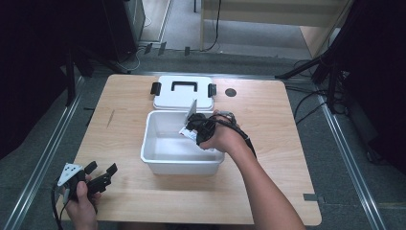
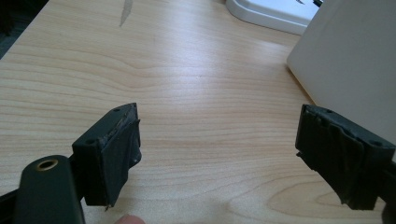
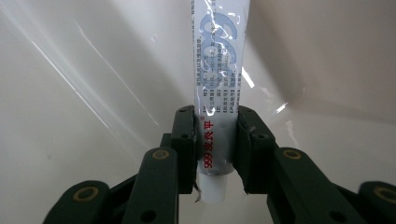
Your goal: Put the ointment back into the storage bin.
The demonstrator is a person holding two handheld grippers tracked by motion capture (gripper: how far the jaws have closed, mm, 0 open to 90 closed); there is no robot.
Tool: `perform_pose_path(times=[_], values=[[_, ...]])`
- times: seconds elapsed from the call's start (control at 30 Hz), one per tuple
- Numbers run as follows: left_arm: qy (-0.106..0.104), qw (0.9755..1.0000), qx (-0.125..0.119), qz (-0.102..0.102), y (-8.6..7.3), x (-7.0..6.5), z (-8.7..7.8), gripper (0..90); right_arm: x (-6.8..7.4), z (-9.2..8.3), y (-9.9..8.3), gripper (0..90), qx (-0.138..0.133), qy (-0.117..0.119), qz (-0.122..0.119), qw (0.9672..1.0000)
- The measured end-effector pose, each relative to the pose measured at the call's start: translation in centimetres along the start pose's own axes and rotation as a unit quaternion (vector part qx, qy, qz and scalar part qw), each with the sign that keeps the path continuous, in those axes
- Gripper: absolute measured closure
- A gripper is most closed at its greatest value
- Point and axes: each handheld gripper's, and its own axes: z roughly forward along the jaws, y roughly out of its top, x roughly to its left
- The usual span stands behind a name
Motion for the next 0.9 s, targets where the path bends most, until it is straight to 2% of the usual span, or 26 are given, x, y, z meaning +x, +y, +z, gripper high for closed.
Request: perform_pose_path(times=[0.17,0.43,0.67,0.73,0.8,0.9], values=[[-0.002,1.0,0.0,-0.001,0.0,0.04,0.0,14.7,-0.08,0.64,0.15,72.0,0.002,0.002,0.0,1.0],[-0.002,1.0,0.002,-0.001,0.02,0.05,0.0,14.7,-0.02,0.76,0.21,71.8,0.004,-0.009,-0.005,0.9999],[-0.003,1.0,0.003,-0.002,0.02,0.07,-0.01,14.7,-0.01,0.77,0.21,71.4,0.002,-0.008,-0.009,0.9999],[-0.002,1.0,0.003,-0.001,0.02,0.06,0.01,14.7,-0.07,0.73,0.15,70.6,-0.004,-0.002,-0.007,1.0],[-0.002,1.0,0.003,-0.002,0.02,0.06,0.01,14.7,-0.1,0.61,0.1,66.4,-0.008,0.003,-0.009,0.9999],[-0.003,1.0,0.003,-0.002,0.02,0.06,0.02,14.7,0.03,0.46,-0.08,49.9,-0.013,0.018,-0.032,0.9992]])
